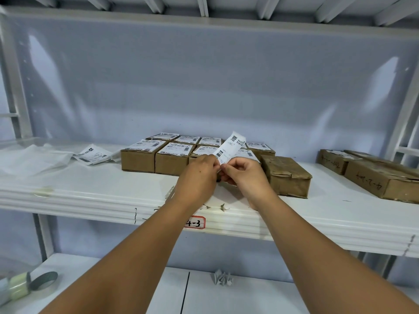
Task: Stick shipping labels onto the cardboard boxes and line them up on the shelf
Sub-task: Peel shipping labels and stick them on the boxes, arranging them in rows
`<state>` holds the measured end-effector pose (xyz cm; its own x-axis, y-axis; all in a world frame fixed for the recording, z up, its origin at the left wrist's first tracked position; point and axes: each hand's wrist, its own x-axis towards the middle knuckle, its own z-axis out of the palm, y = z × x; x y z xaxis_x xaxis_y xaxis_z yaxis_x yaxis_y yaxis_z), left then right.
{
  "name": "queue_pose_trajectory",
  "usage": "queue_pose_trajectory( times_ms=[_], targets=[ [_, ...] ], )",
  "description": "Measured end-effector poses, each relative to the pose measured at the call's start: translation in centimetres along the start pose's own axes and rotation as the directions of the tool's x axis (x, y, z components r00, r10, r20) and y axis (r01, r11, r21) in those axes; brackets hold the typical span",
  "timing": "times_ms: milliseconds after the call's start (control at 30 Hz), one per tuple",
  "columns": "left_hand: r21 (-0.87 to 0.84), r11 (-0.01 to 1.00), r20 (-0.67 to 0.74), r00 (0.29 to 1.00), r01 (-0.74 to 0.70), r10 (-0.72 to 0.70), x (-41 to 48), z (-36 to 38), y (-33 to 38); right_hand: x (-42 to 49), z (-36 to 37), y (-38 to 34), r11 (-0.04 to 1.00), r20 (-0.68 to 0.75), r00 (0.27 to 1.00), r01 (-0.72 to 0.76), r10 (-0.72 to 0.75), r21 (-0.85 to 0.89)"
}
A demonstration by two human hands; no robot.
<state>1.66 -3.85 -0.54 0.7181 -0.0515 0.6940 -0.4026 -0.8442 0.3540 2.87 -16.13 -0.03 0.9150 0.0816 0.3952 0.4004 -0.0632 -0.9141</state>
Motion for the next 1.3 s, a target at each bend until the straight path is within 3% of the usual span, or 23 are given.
queue_pose_trajectory(
  times_ms=[300, 767, 1000, 1300],
  targets=[
    [0.057, 0.997, 0.002, 0.999, -0.048, 0.048, -0.06, 0.36, -0.18, 0.25, -0.15, 0.37, 0.998, -0.049, 0.999, 0.001, -0.004, -0.061],
    [-0.005, 0.999, 0.027, 0.998, 0.052, -0.052, 0.04, 0.26, -0.16, 0.42, -0.13, 0.59, 0.99, -0.017, 0.999, 0.032, -0.035, -0.137],
    [0.08, 0.995, 0.0, 0.998, 0.062, -0.062, -0.21, 0.04, 0.24, 0.38, 0.0, 0.43, 0.985, -0.024, 0.999, 0.036, -0.041, -0.17],
    [0.036, 0.998, -0.008, 0.998, 0.055, -0.054, -0.12, 0.01, 0.12, 0.36, 0.04, 0.47, 0.993, 0.016, 1.0, 0.002, 0.0, -0.122]
  ],
)
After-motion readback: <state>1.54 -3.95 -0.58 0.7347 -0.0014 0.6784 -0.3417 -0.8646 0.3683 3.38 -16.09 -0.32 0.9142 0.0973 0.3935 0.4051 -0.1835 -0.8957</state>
